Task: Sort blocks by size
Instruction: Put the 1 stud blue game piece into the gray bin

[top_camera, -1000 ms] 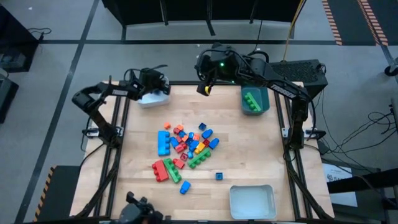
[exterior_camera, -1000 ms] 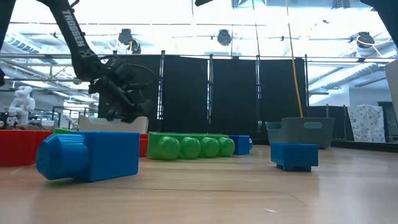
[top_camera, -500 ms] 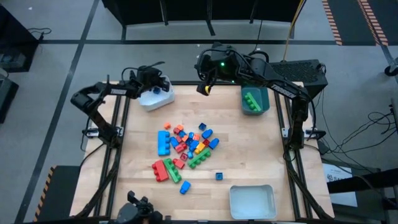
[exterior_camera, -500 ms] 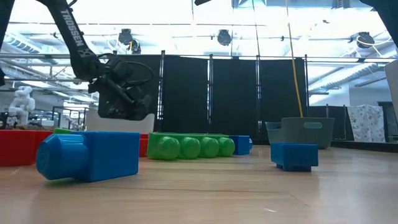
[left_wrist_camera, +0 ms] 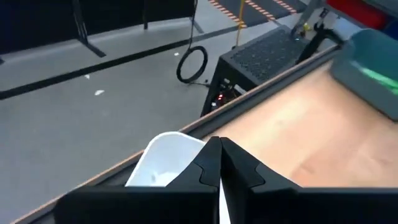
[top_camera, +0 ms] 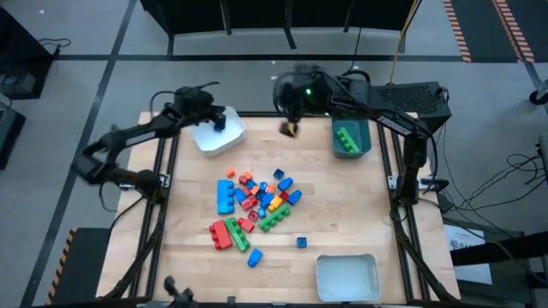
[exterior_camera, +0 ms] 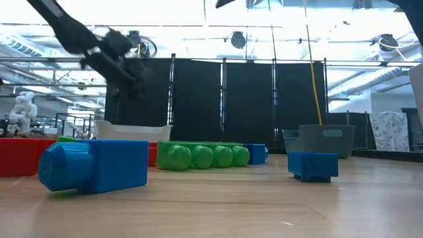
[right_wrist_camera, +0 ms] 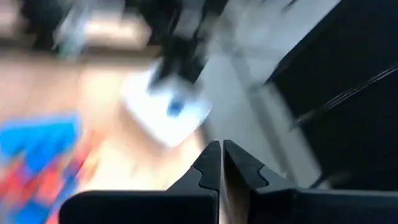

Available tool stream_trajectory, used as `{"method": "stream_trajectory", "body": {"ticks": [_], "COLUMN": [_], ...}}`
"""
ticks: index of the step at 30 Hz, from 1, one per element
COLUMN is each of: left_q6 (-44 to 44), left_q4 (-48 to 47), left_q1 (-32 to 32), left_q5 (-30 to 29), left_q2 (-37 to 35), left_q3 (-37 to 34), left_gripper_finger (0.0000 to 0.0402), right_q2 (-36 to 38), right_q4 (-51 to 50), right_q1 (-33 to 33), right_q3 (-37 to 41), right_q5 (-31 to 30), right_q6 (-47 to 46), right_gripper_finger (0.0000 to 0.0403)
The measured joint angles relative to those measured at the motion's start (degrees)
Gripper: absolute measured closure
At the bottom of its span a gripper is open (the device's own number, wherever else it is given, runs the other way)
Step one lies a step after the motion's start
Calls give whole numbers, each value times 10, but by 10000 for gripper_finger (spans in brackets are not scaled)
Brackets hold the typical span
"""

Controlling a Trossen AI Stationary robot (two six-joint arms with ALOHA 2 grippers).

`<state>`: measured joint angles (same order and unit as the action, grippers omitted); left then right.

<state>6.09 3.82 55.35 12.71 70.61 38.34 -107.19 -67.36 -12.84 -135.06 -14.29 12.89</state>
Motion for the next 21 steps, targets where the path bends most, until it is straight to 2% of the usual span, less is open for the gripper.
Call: {"method": "stream_trajectory", "body": {"ticks": [4, 6, 8, 10, 13, 16, 21], "left_q6": [-9, -19, -34, -39, -36, -18, 10], "left_q4": [-79, -111, -156, -209, -269, -278, -275], "left_q1": [-26, -46, -74, -109, -159, -204, -255], "left_q5": [64, 110, 153, 175, 169, 167, 163], "left_q2": [-111, -165, -219, -267, -335, -392, -453], "left_q3": [0, 0, 0, 0, -3, -20, -42], "left_gripper_finger": [392, 392, 392, 391, 391, 391, 391], "right_q2": [0, 7, 35, 58, 96, 120, 113], "right_q4": [-223, -219, -210, -186, -141, -13, 157], "right_q1": [19, 40, 68, 106, 159, 195, 213], "right_q3": [5, 50, 116, 186, 317, 453, 605], "right_q5": [23, 40, 110, 167, 148, 126, 162], "right_q6": [-98, -128, -117, -101, -105, -82, -46], "right_gripper_finger": [403, 403, 403, 403, 403, 401, 355]}}
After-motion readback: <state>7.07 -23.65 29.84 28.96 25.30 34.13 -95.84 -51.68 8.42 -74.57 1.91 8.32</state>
